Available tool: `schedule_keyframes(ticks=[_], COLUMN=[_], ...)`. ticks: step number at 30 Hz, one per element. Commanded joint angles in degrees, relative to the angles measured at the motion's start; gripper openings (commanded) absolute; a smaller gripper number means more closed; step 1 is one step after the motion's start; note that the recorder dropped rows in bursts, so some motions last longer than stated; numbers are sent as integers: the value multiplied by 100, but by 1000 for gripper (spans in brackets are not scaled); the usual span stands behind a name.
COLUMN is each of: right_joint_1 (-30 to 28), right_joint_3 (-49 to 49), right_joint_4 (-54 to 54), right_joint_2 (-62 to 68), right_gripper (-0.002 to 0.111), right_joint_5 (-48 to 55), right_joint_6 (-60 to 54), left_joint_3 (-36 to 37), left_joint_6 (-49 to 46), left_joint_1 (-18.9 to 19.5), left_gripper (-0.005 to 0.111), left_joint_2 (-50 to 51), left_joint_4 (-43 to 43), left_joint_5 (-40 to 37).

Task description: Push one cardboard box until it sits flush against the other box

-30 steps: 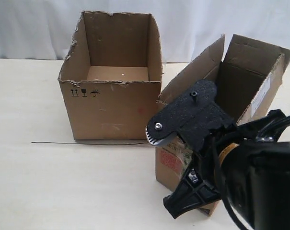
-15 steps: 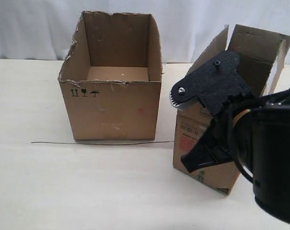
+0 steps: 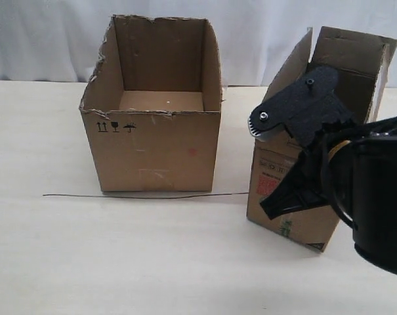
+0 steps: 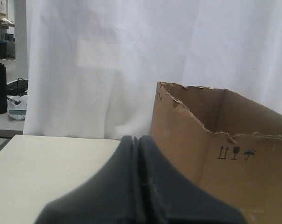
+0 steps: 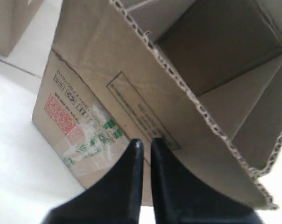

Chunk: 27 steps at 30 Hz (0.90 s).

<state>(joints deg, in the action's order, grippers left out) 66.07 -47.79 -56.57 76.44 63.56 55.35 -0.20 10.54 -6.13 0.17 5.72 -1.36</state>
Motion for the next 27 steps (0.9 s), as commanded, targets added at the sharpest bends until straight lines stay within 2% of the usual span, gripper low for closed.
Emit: schedule_keyframes(ticks=[1, 27], right_joint_1=[-28, -223], right_joint_3=[12, 12], right_joint_4=[-392, -1076], right_joint_2=[-16, -16], right_gripper=[5, 5], right_joint_5=[-77, -227], right_joint_6=[132, 257], left_joint_3=[20, 20], left_joint_6=[29, 29], left_joint_1=[-52, -52], left_gripper=[0, 0], left_joint_2=[-17, -17], left_joint_4=[26, 3], left_joint_5=[45, 45])
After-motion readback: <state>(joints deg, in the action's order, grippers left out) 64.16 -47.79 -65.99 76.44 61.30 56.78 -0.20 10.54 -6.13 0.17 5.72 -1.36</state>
